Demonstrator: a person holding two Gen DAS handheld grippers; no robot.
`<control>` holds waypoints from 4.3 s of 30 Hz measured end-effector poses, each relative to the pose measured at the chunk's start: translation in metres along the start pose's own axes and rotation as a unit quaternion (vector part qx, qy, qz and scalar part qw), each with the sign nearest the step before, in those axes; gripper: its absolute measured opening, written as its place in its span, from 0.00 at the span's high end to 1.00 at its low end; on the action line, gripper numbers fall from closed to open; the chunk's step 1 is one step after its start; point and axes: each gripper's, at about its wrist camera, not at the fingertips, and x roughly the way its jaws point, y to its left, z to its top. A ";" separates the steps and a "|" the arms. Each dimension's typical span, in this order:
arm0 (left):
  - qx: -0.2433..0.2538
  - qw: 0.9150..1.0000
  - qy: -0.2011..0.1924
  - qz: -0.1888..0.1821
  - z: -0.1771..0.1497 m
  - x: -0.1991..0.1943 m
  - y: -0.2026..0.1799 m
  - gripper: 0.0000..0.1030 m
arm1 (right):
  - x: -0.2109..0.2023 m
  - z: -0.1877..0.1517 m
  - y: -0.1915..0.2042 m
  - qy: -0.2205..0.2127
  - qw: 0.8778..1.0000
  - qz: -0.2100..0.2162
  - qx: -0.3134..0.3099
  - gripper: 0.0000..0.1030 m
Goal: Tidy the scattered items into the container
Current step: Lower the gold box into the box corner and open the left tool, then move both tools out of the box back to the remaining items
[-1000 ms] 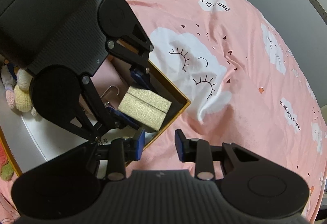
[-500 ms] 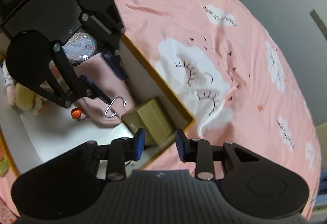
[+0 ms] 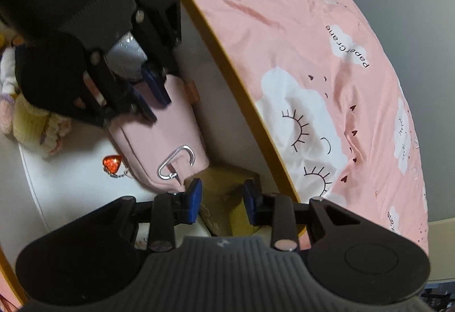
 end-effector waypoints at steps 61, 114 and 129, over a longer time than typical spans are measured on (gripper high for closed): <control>-0.028 0.999 -0.012 -0.010 -0.006 -0.001 0.005 0.86 | 0.042 0.016 0.052 0.029 0.984 -0.058 -0.168 0.88; -0.083 0.996 -0.036 0.020 -0.010 -0.054 0.007 0.84 | -0.006 -0.020 0.020 0.023 0.996 -0.048 -0.065 0.75; -0.022 0.996 -0.047 0.074 -0.003 -0.135 -0.051 0.81 | -0.069 -0.019 0.038 -0.039 0.996 -0.073 -0.031 0.71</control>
